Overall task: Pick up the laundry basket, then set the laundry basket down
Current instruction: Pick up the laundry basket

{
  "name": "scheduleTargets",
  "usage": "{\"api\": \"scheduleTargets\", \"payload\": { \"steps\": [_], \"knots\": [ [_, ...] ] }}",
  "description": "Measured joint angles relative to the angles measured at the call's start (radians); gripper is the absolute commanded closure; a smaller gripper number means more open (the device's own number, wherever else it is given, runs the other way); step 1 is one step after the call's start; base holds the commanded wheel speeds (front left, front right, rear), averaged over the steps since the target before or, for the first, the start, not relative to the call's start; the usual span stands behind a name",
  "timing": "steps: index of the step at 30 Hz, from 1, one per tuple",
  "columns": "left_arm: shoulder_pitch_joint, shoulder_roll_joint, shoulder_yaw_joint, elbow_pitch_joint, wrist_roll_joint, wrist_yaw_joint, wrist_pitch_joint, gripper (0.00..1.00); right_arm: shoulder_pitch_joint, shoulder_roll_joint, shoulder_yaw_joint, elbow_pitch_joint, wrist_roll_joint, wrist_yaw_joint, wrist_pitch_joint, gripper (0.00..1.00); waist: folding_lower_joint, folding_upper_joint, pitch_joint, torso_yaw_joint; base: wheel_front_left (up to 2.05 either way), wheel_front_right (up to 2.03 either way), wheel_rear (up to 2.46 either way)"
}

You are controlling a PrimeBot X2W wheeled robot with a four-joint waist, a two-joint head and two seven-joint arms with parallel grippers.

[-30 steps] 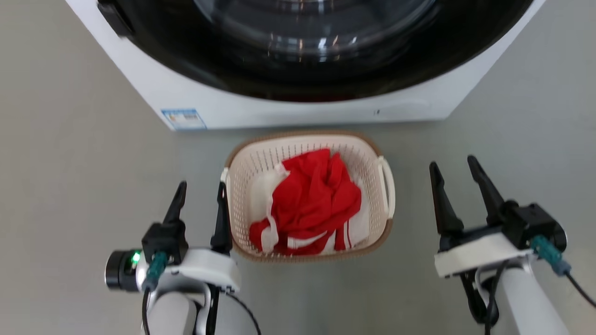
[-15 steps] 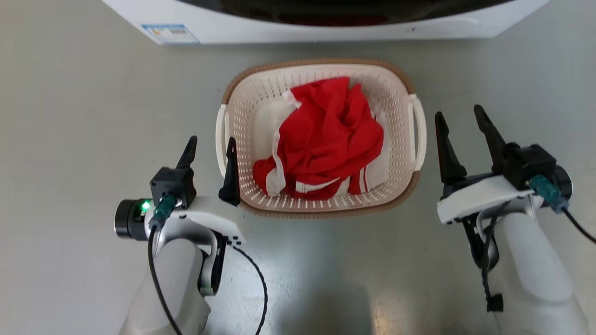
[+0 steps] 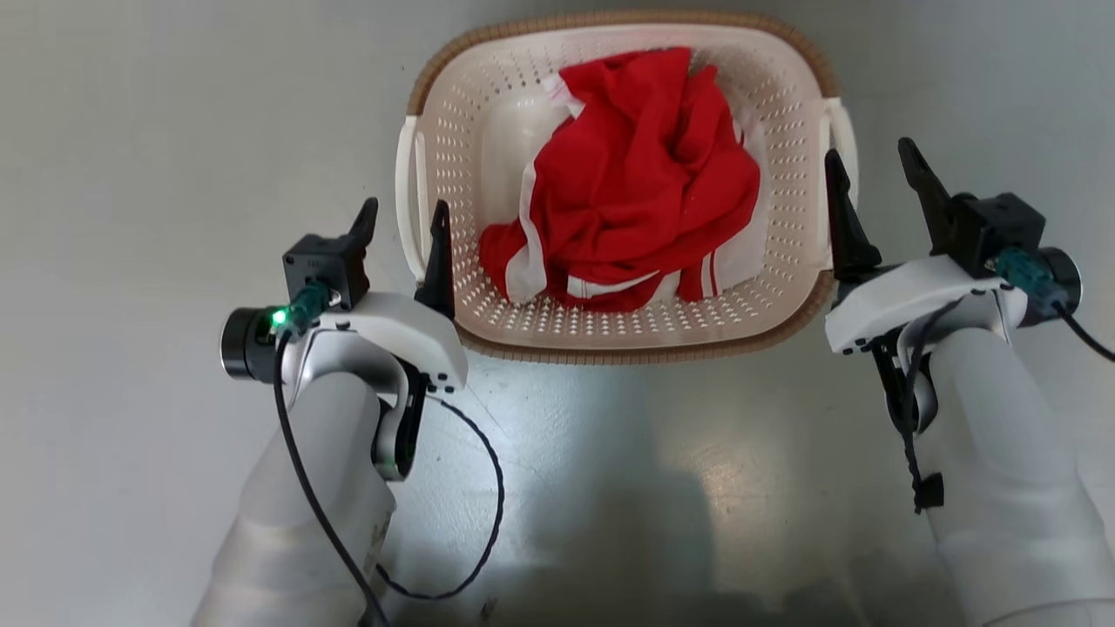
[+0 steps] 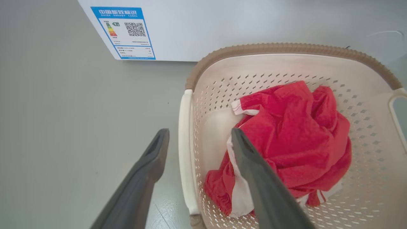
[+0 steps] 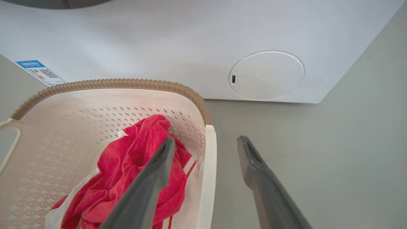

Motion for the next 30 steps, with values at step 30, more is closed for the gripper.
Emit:
{"api": "scheduleTargets", "payload": {
  "steps": [30],
  "knots": [
    [-0.240, -0.006, -0.146, 0.360, -0.144, -0.040, 0.000, 0.00, -0.166, -0.009, 0.036, 0.267, 0.002, 0.000, 0.000, 0.00, 0.0000, 0.0000, 0.103, 0.019, 0.00, 0.00, 0.00]
  ]
}}
